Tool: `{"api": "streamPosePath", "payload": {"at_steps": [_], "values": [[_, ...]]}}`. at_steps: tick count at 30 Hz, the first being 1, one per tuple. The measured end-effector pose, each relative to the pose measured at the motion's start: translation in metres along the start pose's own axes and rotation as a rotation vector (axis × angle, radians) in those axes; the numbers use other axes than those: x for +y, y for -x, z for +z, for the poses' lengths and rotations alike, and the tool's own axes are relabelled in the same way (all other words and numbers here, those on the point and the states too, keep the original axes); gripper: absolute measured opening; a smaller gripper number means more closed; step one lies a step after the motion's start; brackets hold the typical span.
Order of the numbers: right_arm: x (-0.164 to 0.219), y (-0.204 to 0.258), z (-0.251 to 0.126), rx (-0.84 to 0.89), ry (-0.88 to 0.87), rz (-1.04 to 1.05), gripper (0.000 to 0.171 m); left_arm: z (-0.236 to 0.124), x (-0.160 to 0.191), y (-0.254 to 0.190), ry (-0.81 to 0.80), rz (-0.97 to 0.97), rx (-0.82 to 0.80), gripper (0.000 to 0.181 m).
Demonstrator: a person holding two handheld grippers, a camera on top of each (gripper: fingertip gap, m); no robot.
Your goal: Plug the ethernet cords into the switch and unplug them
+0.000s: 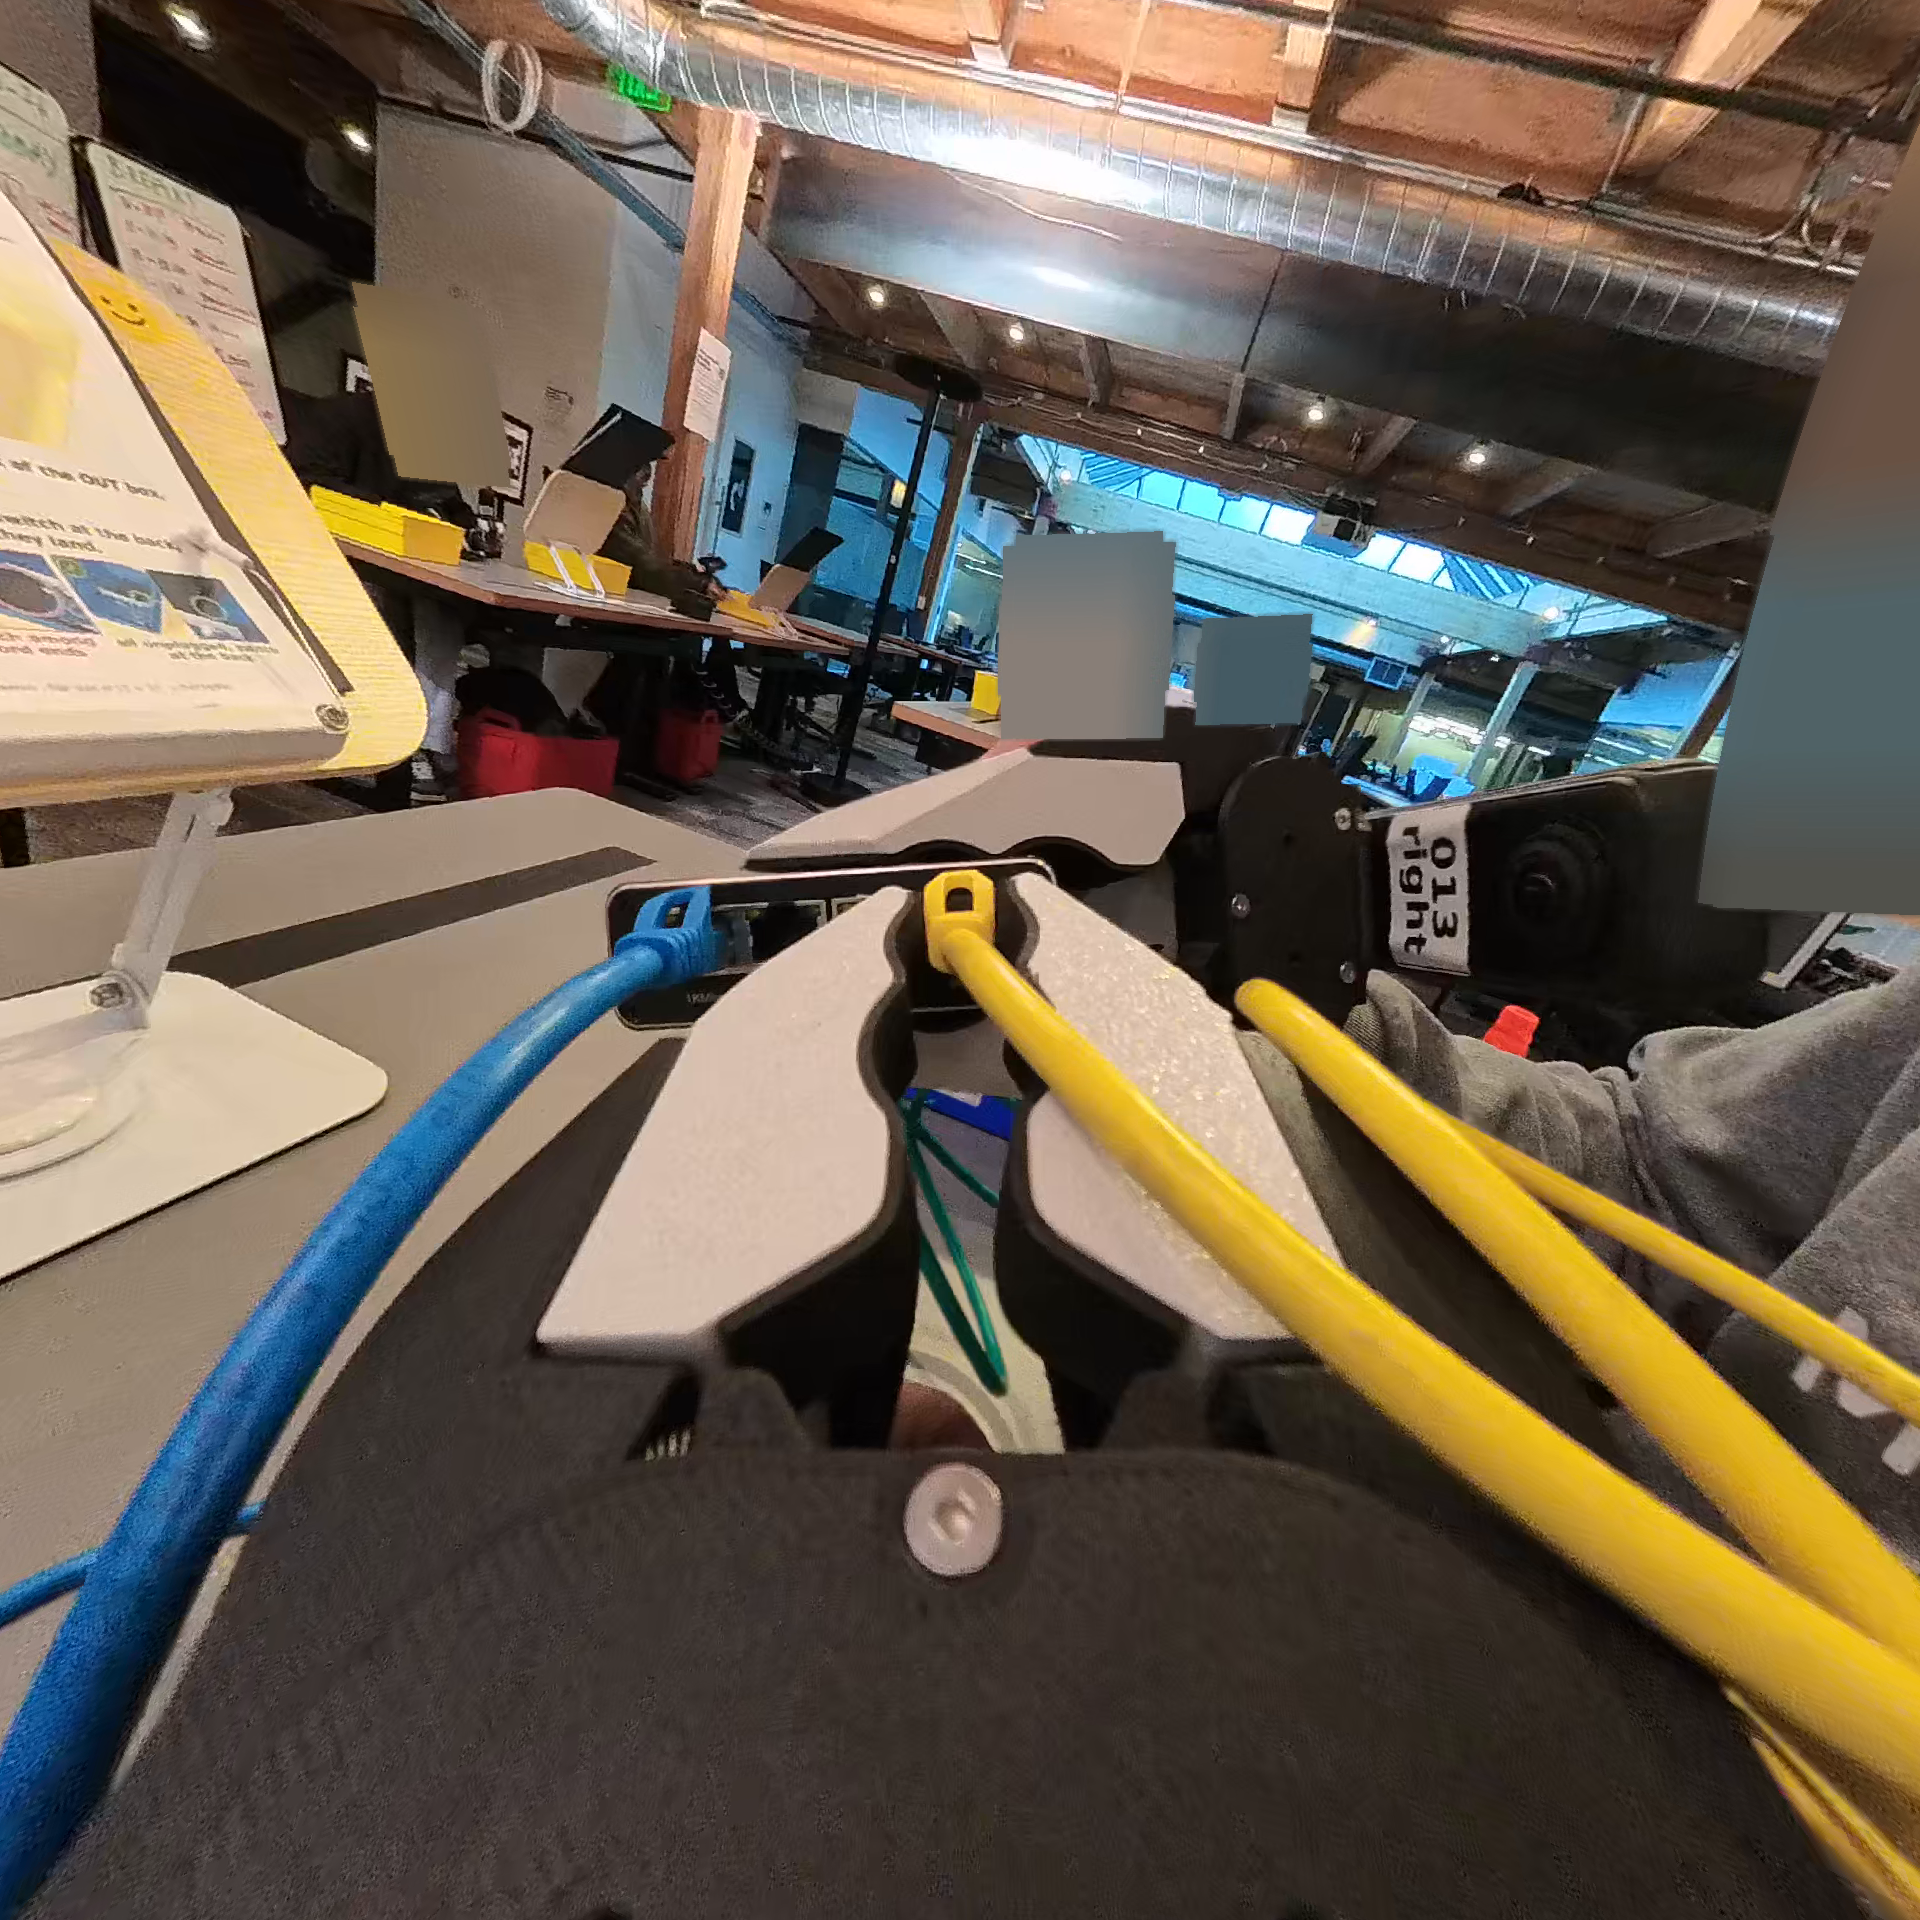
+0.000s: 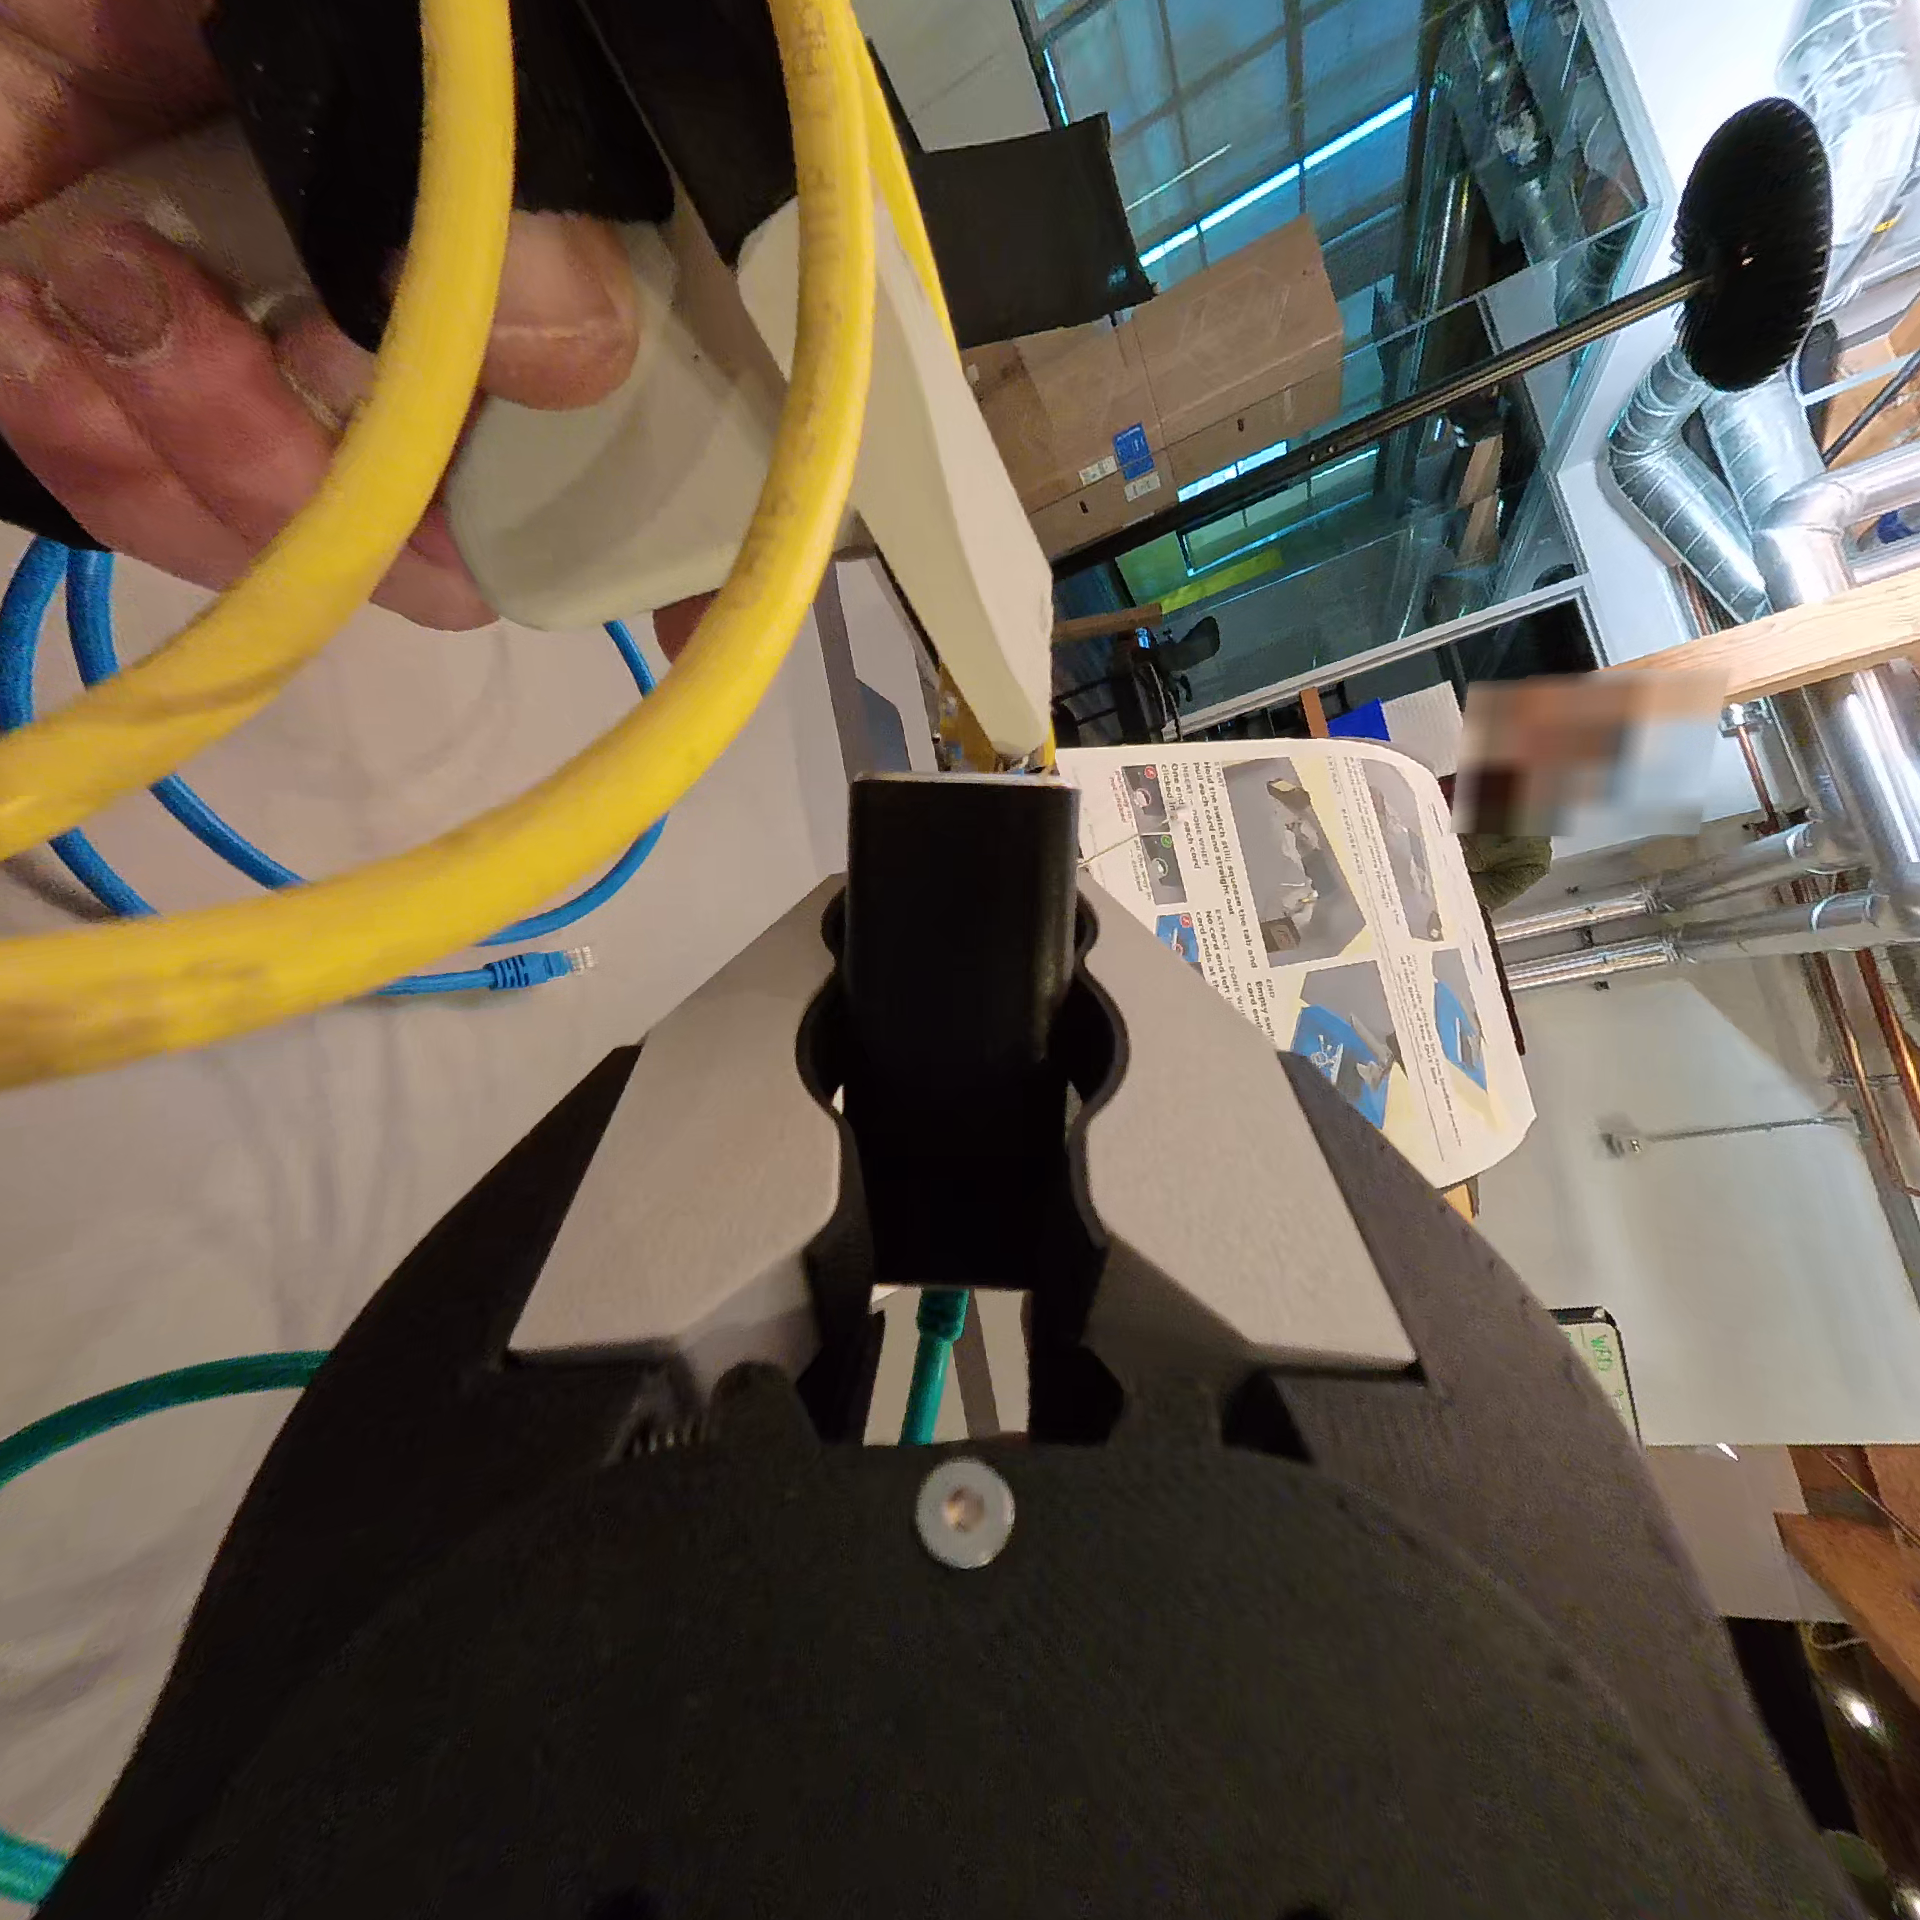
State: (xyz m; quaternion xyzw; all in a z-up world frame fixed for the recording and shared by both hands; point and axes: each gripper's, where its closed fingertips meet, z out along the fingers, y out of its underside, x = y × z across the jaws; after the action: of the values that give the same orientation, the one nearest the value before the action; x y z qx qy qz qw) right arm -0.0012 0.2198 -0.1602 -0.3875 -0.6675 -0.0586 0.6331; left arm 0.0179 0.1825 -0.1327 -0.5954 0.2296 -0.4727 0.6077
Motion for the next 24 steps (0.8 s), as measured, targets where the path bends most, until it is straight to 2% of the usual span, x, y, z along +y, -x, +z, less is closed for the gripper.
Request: {"api": "streamPosePath", "payload": {"at_steps": [1,14,24], "values": [[0.0001,0.0,0.0001,-0.002,0.003,0.0,0.032,-0.0001,0.0001,0.0002,-0.005,-0.003,-0.001,0.012],[-0.0013,0.001,0.0014,-0.003,0.008,0.026,0.031,0.0004,0.0009,-0.0022,-0.027,0.02,-0.013,0.013],[0.0068,0.0002,0.0059,-0.02,0.018,0.058,0.032,0.0017,0.0002,0.0039,0.017,0.078,-0.059,0.013]]}}
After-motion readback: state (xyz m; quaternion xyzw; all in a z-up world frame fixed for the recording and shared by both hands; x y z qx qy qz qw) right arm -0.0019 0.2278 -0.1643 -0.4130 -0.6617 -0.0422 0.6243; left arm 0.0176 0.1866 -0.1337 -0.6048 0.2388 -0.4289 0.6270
